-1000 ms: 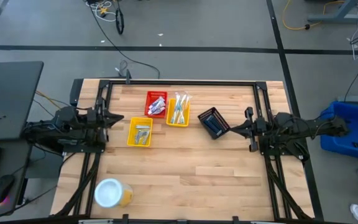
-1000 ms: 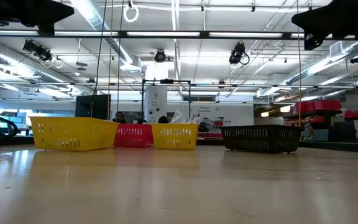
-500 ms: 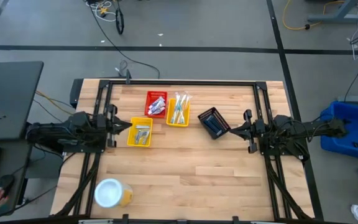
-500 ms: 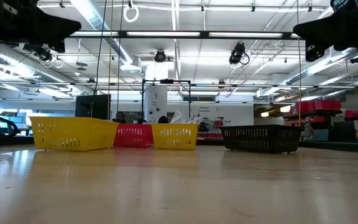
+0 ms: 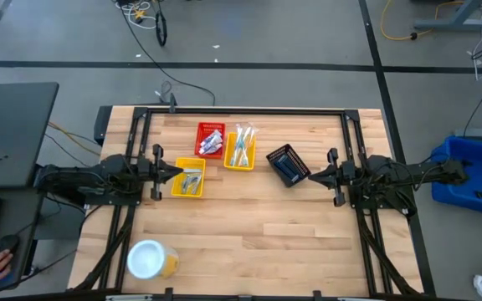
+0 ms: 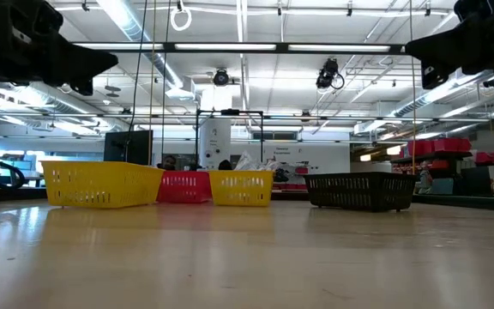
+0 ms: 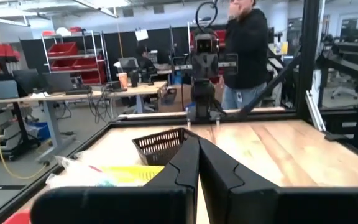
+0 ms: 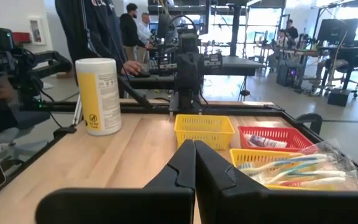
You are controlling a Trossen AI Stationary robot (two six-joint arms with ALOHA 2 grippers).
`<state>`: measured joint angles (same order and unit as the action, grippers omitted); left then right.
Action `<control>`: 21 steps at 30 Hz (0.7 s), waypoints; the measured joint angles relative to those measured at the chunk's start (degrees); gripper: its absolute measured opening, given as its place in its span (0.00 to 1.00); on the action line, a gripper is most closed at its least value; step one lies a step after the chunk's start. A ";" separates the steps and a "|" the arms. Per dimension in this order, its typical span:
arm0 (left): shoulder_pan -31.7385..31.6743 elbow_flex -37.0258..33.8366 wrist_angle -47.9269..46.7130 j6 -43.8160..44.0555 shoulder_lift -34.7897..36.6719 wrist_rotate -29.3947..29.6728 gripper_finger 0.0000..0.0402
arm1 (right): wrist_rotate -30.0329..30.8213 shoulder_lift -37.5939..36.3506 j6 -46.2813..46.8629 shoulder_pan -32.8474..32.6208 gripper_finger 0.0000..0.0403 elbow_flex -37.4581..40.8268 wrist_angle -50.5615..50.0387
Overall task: Pick & Place Travel size toiletries
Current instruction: Return to Home Position
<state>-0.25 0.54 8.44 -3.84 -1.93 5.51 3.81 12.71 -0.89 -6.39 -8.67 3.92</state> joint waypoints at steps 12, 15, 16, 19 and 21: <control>0.02 -0.04 -0.61 1.38 0.07 -0.13 0.04 | -0.02 -0.02 0.68 0.00 0.00 1.74 0.14; 0.02 -0.05 -0.61 1.52 0.07 -0.13 0.04 | 0.00 0.04 0.52 0.00 0.00 4.76 4.20; 0.02 -0.07 -0.61 1.33 0.07 -0.14 0.04 | 0.02 0.04 0.22 0.00 0.00 5.28 5.15; 0.02 -0.07 -0.61 1.18 0.07 -0.13 0.04 | -0.95 -0.02 1.44 0.00 0.00 7.16 8.07; 0.02 -0.07 -0.59 1.17 0.07 -0.14 0.04 | -1.32 0.03 2.02 -0.02 0.00 8.13 6.97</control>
<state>-0.23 0.47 7.85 -2.67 -1.87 5.38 2.49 12.74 1.14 -6.42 -0.54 10.89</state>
